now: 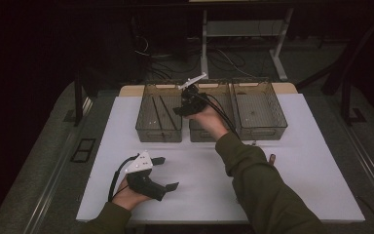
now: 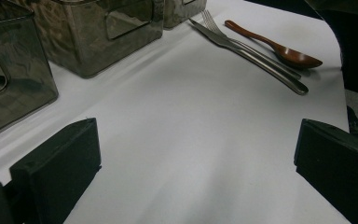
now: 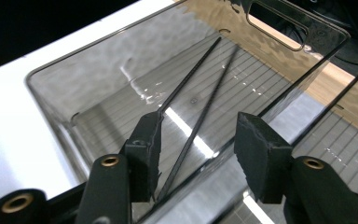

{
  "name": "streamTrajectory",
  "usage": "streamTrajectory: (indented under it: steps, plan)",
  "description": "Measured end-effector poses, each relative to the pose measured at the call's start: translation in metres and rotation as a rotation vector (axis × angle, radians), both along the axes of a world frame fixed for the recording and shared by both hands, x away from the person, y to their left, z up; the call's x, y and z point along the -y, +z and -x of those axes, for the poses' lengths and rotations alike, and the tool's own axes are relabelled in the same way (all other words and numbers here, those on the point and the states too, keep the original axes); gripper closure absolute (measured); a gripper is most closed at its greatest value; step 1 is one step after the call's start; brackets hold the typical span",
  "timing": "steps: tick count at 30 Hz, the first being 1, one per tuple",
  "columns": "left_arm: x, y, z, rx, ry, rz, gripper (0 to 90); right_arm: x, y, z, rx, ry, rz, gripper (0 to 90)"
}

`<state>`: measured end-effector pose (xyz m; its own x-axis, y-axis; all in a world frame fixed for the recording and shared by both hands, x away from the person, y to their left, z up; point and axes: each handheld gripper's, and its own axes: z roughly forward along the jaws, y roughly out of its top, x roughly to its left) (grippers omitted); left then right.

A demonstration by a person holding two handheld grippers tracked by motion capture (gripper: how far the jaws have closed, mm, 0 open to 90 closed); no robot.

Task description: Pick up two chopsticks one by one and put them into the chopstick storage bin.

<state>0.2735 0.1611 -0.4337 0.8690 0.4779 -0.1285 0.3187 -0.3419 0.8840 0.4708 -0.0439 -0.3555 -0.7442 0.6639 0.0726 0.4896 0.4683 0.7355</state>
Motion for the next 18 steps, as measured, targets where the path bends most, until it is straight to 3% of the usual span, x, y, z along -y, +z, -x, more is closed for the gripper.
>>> streamTrajectory:
  steps: [11, 18]
  plan:
    - [-0.002, -0.001, -0.001, 0.003, 0.002, -0.006, 0.0, 0.029, 0.006, 0.02, 0.01, 0.071, -0.041, 43.8]
    - [-0.002, -0.001, -0.002, -0.003, 0.007, -0.002, 0.0, 0.054, 0.007, 0.041, 0.026, 0.105, -0.074, 42.4]
